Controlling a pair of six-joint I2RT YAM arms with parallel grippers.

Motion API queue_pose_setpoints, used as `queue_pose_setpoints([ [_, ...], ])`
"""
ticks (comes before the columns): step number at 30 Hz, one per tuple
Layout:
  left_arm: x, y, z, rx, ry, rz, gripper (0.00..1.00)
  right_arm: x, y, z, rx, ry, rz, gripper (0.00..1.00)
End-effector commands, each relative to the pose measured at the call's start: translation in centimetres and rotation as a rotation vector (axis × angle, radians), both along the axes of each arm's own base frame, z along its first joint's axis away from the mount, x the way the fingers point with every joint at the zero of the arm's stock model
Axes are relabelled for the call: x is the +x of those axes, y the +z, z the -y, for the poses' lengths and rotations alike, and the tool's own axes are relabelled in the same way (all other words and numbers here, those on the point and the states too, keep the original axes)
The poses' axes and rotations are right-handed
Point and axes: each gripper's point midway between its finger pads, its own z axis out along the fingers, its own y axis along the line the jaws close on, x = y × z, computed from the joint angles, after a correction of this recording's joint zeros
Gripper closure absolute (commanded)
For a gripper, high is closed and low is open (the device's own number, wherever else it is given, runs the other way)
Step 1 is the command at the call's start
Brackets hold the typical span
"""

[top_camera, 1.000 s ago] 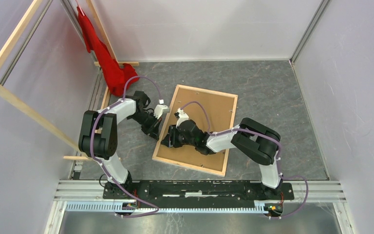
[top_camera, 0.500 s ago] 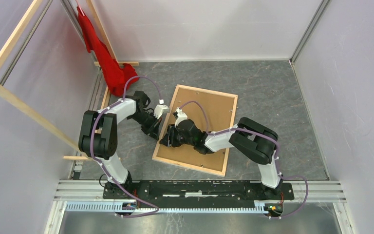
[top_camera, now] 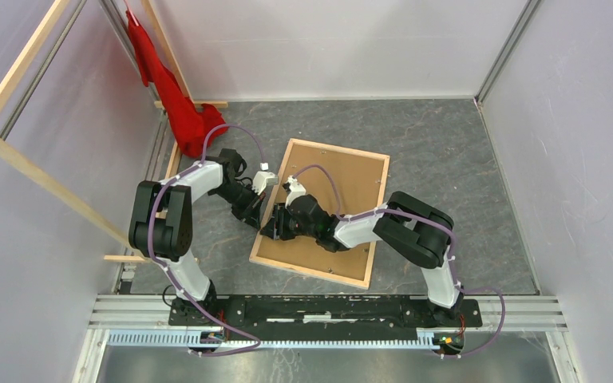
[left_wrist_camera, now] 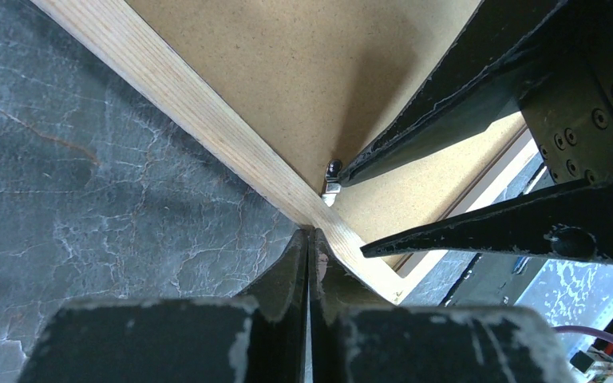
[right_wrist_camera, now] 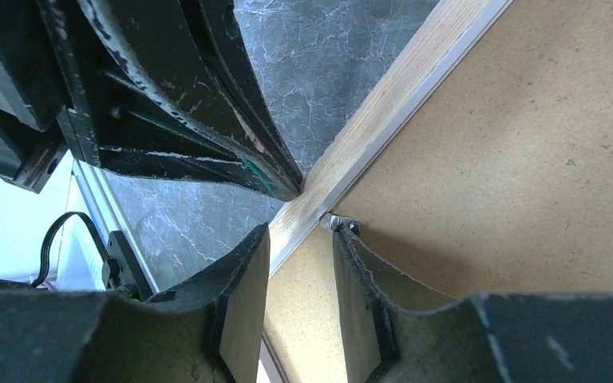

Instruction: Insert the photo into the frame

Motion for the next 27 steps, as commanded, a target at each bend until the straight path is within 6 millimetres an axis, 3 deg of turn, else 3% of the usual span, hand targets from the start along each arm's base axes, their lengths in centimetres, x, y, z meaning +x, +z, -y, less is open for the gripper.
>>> queue_pose_setpoints([
  [1,0.8,-0.7,-0.7,0.044,-0.019,0.053,0.96,0.4,-0.6,-0.4,-0.011,-0.011,0.007,0.59],
  [19,0.5,-0.4,-0.7,0.04,-0.028,0.063,0.96,1.3,-0.9,-0.2,-0.016,-0.035,0.02,0.59],
  [27,0.7,0.4,-0.7,0.031,-0.035,0.077,0.95,1.6,1.0,-0.2,0.013,-0.034,0.047,0.59],
])
